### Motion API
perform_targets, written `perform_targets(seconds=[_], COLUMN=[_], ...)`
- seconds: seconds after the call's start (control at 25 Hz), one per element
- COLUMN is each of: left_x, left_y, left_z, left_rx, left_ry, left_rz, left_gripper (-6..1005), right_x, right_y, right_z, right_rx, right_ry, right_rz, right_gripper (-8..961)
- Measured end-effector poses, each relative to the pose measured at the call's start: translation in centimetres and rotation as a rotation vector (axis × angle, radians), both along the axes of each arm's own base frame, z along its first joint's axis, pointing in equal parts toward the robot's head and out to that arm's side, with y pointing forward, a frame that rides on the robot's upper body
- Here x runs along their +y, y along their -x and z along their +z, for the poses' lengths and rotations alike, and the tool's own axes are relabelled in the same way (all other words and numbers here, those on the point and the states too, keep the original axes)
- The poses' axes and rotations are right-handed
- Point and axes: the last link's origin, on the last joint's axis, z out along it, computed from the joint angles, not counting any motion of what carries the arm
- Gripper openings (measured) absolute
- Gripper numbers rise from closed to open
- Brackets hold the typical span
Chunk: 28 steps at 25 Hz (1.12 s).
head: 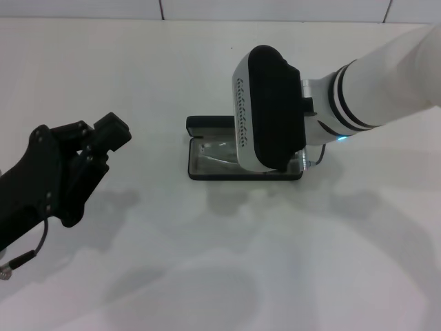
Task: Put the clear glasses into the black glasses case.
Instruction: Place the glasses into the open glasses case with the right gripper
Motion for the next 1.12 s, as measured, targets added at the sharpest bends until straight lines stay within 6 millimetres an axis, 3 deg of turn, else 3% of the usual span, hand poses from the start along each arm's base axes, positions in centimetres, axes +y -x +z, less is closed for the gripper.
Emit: perform_targets(seconds=[0.6, 1.12], left_x=[-0.7, -0.7], left_y=[0.5, 0.5], left_z=[-0.4, -0.3], left_rx=[0.01, 0.009], left_ry=[0.023, 0.022], left_rz=[0.019, 0.02], left_gripper=[58, 58], right_x=[0.8, 0.9], right_y=[-0.7, -0.9], right_z=[-1.8, -1.9], right_rx=[-0.039, -0.03], right_ry=[-0.022, -0.03], right_rz=[0.061, 0.06], right_gripper=[77, 80])
